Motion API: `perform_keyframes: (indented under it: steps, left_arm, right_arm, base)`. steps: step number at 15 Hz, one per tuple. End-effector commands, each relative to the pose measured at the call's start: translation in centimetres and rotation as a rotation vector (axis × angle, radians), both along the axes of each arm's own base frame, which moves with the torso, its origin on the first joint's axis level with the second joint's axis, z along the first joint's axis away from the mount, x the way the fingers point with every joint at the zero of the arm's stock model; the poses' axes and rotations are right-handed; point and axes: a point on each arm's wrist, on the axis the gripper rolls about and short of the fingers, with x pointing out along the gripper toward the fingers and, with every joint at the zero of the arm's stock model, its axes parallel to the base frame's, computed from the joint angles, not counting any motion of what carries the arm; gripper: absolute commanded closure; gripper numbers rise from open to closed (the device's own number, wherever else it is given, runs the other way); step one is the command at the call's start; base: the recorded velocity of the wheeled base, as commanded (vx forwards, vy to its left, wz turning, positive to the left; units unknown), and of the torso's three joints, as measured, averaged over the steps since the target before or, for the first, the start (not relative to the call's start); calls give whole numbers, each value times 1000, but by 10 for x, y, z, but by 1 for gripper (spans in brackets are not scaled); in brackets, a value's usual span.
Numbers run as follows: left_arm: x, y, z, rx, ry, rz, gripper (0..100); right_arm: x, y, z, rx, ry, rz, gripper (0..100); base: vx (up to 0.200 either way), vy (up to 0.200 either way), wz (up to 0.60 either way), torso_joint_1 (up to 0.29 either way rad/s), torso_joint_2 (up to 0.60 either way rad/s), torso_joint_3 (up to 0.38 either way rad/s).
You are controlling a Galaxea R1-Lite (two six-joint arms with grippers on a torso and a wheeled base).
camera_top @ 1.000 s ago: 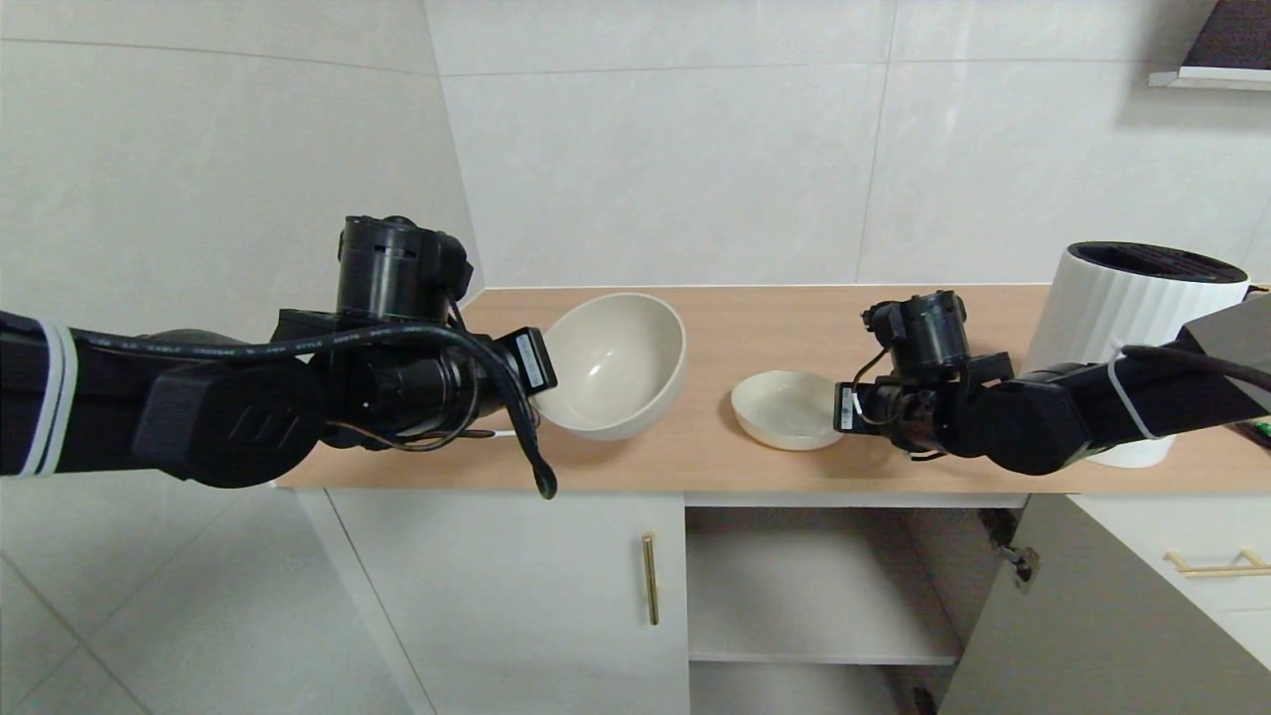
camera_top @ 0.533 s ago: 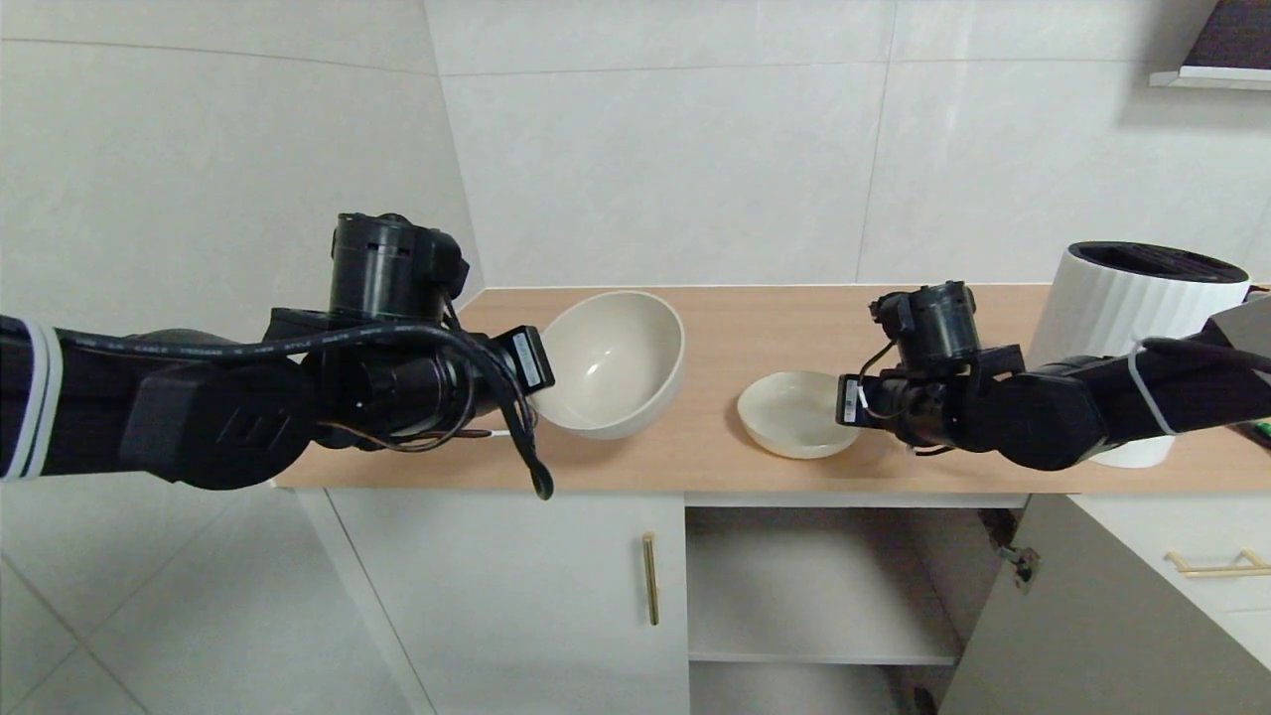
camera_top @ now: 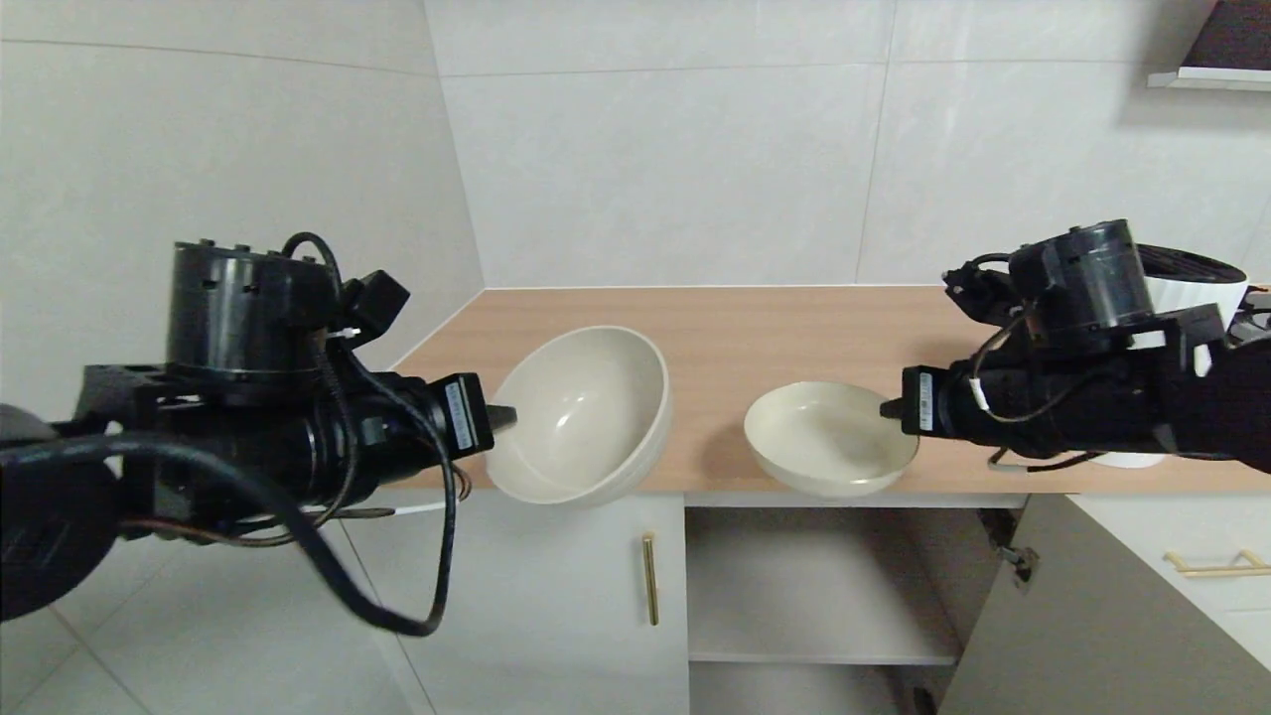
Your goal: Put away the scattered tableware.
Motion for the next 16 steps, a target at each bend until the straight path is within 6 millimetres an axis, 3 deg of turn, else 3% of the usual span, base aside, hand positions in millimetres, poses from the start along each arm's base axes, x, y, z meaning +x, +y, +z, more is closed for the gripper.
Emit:
perform_keyframes:
  steps: [1,6,11,16]
  left_arm:
    - [-36,14,10,-19,-48,-19,100]
    - [-51,21,4,-14,-42,-18,100]
    - [-51,20,2,-11,-31,-24,100]
    - [-51,19,-1,-5,-22,-29,100]
  right_arm:
    - [-48,-18,13,16,-11,34,100]
    - [-63,-23,-2,-5,30,43,100]
    - [-58,-20,-6,-9,32,41,100]
    - [-53,-18,-13,-22,56,39,100]
  base:
    - [0,0,0,0,0,0]
    - [0,0,0,0,0,0]
    - [-200,0,0,7,1,0]
    - [0,0,0,0,0,0]
